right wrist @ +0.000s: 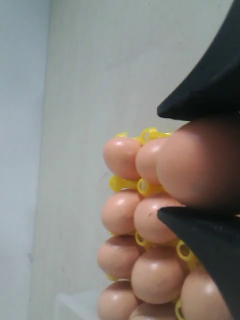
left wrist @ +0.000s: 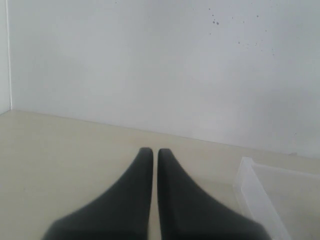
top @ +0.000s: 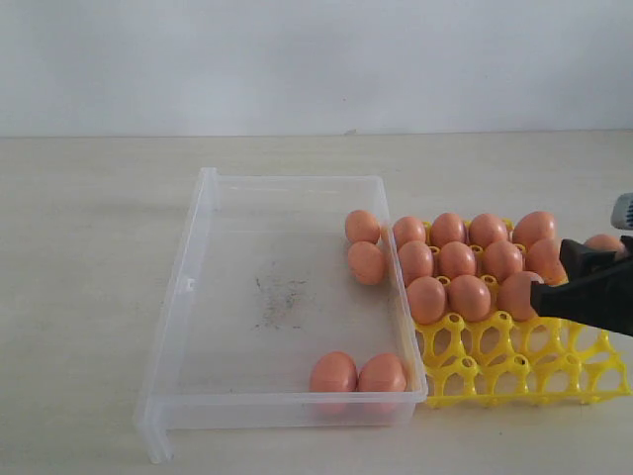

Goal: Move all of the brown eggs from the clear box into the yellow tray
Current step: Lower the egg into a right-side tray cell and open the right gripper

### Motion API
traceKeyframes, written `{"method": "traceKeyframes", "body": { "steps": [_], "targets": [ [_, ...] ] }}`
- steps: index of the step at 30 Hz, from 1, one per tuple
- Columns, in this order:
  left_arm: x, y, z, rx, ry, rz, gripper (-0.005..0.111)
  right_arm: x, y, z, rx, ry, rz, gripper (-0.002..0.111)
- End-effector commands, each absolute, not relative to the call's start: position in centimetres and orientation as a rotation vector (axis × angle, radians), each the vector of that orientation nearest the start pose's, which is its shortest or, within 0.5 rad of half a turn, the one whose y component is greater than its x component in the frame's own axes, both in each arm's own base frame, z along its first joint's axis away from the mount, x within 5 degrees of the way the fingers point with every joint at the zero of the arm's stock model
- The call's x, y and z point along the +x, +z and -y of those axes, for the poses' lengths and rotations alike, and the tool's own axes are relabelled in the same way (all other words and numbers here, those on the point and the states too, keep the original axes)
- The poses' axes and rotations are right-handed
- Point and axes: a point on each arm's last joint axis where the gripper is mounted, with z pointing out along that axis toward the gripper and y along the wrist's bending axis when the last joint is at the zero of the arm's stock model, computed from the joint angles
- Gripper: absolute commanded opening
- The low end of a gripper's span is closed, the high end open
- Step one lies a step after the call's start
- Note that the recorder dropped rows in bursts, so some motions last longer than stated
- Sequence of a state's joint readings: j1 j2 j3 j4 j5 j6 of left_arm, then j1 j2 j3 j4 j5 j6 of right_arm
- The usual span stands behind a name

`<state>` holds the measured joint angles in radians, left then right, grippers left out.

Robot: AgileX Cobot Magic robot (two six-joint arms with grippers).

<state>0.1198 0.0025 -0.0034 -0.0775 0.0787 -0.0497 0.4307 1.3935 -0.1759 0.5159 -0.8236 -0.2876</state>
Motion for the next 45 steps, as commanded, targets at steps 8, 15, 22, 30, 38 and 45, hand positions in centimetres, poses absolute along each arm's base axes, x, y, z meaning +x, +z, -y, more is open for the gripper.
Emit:
{"method": "traceKeyframes", "body": {
  "steps": [8,15,22,30,38,45],
  "targets": [
    [5.6,20.6,-0.6,-0.199,-0.026,-1.546,0.004,20.9,12.6,-5.3,-0.049,-0.073,-1.898,0.0],
    [5.6,20.6,-0.6,-0.199,-0.026,-1.546,0.004,22.8,10.9,-6.4,-0.082,-0.07,-1.944,0.0],
    [5.6,20.6,-0.6,-0.199,-0.026,-1.546,0.004,23.0,10.7,-6.1,-0.046,-0.113,-1.938,0.0],
    [5.6,20.6,-0.6,-0.199,-0.026,-1.546,0.004,24.2,10.6,-6.9,-0.081,-0.114,-1.996,0.0],
    [5.6,20.6,-0.6,-0.199,-0.026,-1.546,0.004,24.4,10.5,-6.7,-0.041,-0.138,-2.027,0.0],
    [5.6,20.6,-0.6,-0.199,-0.026,-1.546,0.004,24.5,10.5,-6.8,-0.045,-0.124,-2.025,0.019]
  ]
}}
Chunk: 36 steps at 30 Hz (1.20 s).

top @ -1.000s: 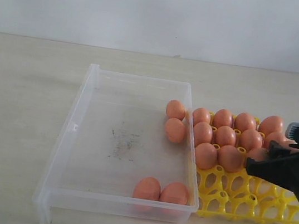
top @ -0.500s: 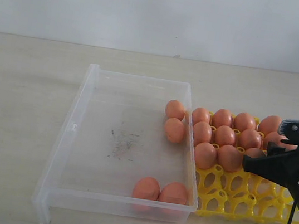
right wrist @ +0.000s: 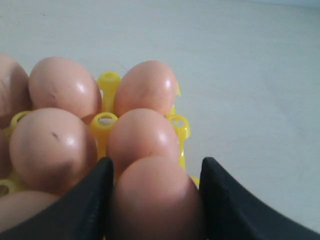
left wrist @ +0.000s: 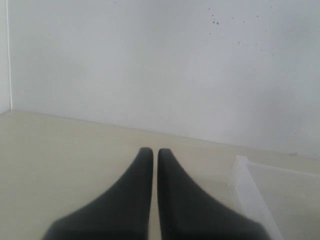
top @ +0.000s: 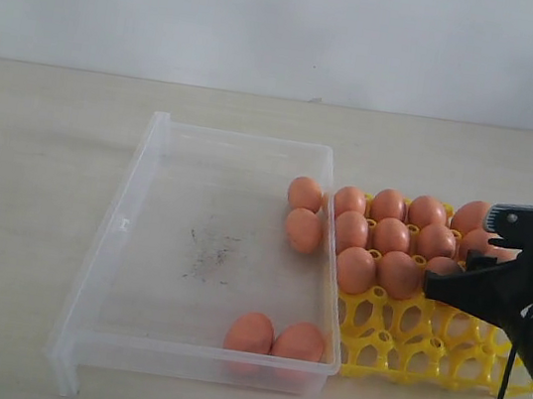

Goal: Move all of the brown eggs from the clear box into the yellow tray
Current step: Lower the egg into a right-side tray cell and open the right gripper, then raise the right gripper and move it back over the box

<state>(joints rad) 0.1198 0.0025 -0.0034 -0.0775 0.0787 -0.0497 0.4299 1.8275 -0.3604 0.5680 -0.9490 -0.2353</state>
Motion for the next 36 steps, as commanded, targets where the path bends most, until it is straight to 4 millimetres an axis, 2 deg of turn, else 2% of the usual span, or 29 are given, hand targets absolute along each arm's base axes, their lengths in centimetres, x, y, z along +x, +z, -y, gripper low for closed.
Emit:
{"method": "traceKeyframes", "body": {
  "steps": [1,4,7,19,24,29,33,36],
  "targets": [
    [5.6,20.6,-0.6,-0.199,-0.026,-1.546,0.004,24.5,10.5,-6.8,-0.045,-0.124,-2.025,0.025],
    [5.6,20.6,-0.6,-0.199,-0.026,-1.546,0.004,24.4,10.5,-6.8,-0.045,-0.124,-2.027,0.041],
    [5.6,20.6,-0.6,-0.199,-0.026,-1.546,0.004,24.4,10.5,-6.8,-0.043,-0.123,-2.027,0.051],
    [5.6,20.6,-0.6,-0.199,-0.026,-1.546,0.004,24.5,10.9,-6.8,-0.033,-0.12,-2.005,0.053],
    [5.6,20.6,-0.6,-0.199,-0.026,-1.546,0.004,24.3,13.1,-6.8,0.006,-0.063,-1.954,0.053],
    [5.6,20.6,-0.6,-0.199,-0.026,-1.546,0.004,23.8,16.2,-7.0,-0.02,0.0,-1.883,0.053],
    [5.6,20.6,-0.6,-0.199,-0.026,-1.546,0.004,23.0,18.3,-8.6,-0.231,0.147,-1.834,0.052],
    [5.6,20.6,-0.6,-0.199,-0.026,-1.546,0.004,22.3,20.0,-10.3,-0.345,0.361,-1.807,0.05]
  ]
}}
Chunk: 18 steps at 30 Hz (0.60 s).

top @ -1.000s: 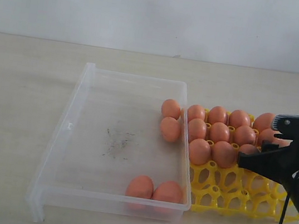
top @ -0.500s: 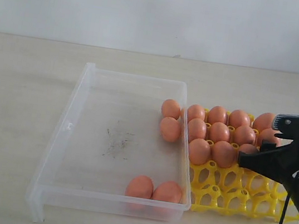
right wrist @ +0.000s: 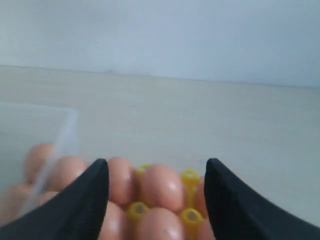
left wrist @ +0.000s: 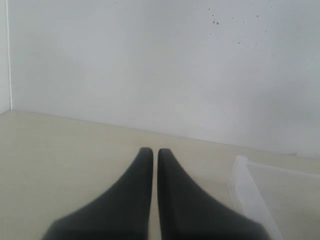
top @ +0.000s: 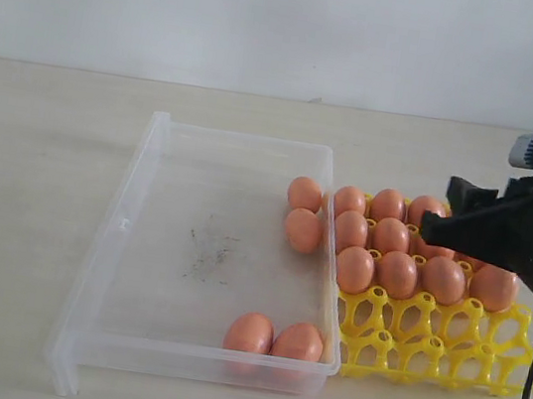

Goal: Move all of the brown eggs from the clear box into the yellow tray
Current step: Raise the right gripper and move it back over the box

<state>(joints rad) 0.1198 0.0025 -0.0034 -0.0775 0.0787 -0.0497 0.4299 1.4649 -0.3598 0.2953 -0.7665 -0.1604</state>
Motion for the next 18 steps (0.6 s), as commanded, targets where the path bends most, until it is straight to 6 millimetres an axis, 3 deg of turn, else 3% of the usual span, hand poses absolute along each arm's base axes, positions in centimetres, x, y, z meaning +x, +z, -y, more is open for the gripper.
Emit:
{"method": "traceKeyframes", "body": {
  "steps": [1,4,6,11,18],
  "targets": [
    [5.6,20.6,-0.6,-0.199,-0.026,-1.546,0.004,22.2,20.4,-11.0,-0.386,0.426,-1.816,0.046],
    [5.6,20.6,-0.6,-0.199,-0.026,-1.546,0.004,22.2,21.6,-12.7,-0.531,0.574,-1.829,0.024],
    [5.6,20.6,-0.6,-0.199,-0.026,-1.546,0.004,22.2,22.3,-13.7,-0.653,0.645,-1.815,0.003],
    [5.6,20.6,-0.6,-0.199,-0.026,-1.546,0.004,22.6,24.0,-14.9,-0.746,0.724,-1.825,0.0],
    [5.6,20.6,-0.6,-0.199,-0.026,-1.546,0.004,24.3,25.0,-14.2,-0.723,0.536,-1.923,0.0]
  ]
}}
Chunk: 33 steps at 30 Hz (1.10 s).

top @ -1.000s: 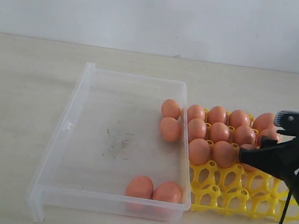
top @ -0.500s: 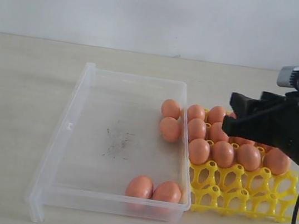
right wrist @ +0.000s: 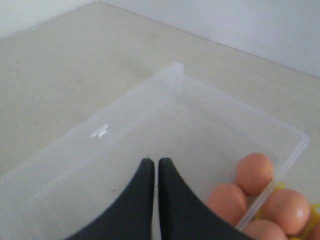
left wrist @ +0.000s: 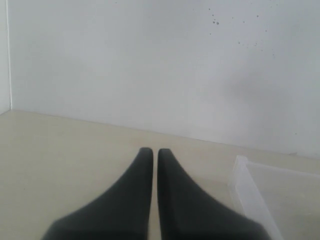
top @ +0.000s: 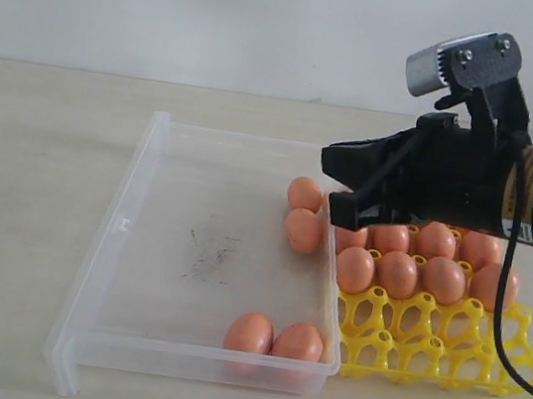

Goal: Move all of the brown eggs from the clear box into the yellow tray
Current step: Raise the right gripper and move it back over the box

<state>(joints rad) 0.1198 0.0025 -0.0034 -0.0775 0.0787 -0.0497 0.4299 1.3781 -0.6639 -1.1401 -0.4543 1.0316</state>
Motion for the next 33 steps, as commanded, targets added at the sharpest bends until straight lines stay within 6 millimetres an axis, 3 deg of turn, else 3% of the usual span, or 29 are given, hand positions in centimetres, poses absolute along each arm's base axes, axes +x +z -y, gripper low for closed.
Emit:
{"method": "traceKeyframes", "body": {
  "steps": [1,7,12,18,21,24,28,33],
  "targets": [
    [5.6,20.6,-0.6,-0.199,-0.026,-1.546,0.004,24.5,25.1,-14.2,-0.711,0.523,-1.934,0.0],
    [5.6,20.6,-0.6,-0.199,-0.026,-1.546,0.004,24.9,25.8,-14.2,-0.696,0.513,-1.952,0.0],
    [5.6,20.6,-0.6,-0.199,-0.026,-1.546,0.004,26.2,26.7,-13.3,-0.617,0.344,-1.961,0.0],
    [5.6,20.6,-0.6,-0.199,-0.026,-1.546,0.004,27.7,29.1,-10.5,-0.421,-0.024,-1.951,0.0],
    [5.6,20.6,-0.6,-0.199,-0.026,-1.546,0.004,27.3,30.1,-8.2,-0.342,-0.3,-1.947,0.0],
    [5.6,20.6,-0.6,-0.199,-0.026,-1.546,0.004,26.6,31.2,-6.5,-0.238,-0.45,-1.939,0.0],
    [5.6,20.6,-0.6,-0.199,-0.026,-1.546,0.004,26.0,31.7,-6.6,-0.269,-0.412,-1.937,0.0],
    [5.6,20.6,-0.6,-0.199,-0.026,-1.546,0.004,25.7,31.0,-8.5,-0.313,-0.119,-2.004,0.0]
  ]
}}
